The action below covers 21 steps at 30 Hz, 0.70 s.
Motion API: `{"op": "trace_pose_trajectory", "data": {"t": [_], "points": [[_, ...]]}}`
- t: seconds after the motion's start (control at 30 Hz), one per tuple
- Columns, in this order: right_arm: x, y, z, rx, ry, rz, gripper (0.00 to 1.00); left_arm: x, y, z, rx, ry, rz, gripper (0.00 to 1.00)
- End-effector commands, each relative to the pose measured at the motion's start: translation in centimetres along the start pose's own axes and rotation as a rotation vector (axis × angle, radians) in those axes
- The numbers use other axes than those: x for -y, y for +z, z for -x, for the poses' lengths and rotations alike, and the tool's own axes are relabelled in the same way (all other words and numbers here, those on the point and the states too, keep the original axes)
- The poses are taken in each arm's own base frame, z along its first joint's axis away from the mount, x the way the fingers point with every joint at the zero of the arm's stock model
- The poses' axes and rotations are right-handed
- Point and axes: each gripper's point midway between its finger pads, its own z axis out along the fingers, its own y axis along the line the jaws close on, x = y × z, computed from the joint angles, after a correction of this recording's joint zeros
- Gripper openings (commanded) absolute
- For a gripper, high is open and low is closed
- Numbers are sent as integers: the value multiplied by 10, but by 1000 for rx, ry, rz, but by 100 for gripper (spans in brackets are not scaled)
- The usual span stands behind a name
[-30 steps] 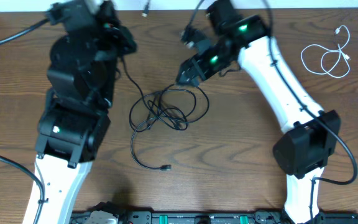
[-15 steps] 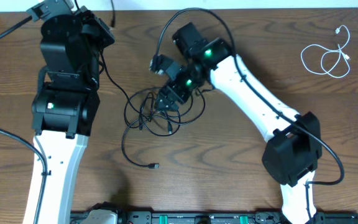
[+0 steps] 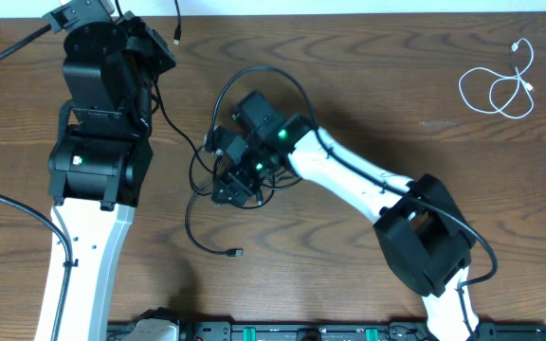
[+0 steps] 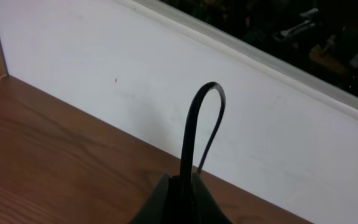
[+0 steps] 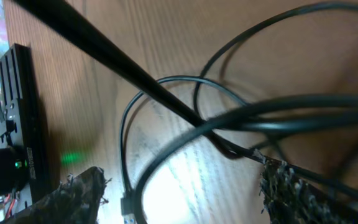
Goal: Untangle cables
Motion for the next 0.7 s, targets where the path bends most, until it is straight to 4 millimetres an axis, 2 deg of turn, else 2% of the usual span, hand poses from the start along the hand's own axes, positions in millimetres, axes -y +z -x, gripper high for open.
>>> {"op": "trace_pose_trajectory", "data": {"t": [0.0,0.13,0.23,0.33,0.4,0.43,0.57,0.67], "points": [[-3,15,-10,-28,82,-48,75,-1,-3,5,8,-13,-2,7],[10,18,-13,-34,133,-162,66,-1,-3,5,7,-13,-1,7],[21,16,-12,-23,168,-230,45,-1,-3,5,6,-13,-1,7],[34,7,-8,-2,209,-286,17,-2,-3,3,-1,-10,3,7],[40,-5,-2,25,221,-294,7,-3,-3,2,-5,-8,5,7],[45,-16,4,51,228,-303,2,-3,-3,2,-6,-8,6,7],[64,-74,26,168,255,-359,1,-3,-3,1,-9,-4,7,7],[82,-142,41,297,282,-437,1,-4,-3,0,-12,4,9,7]]}}
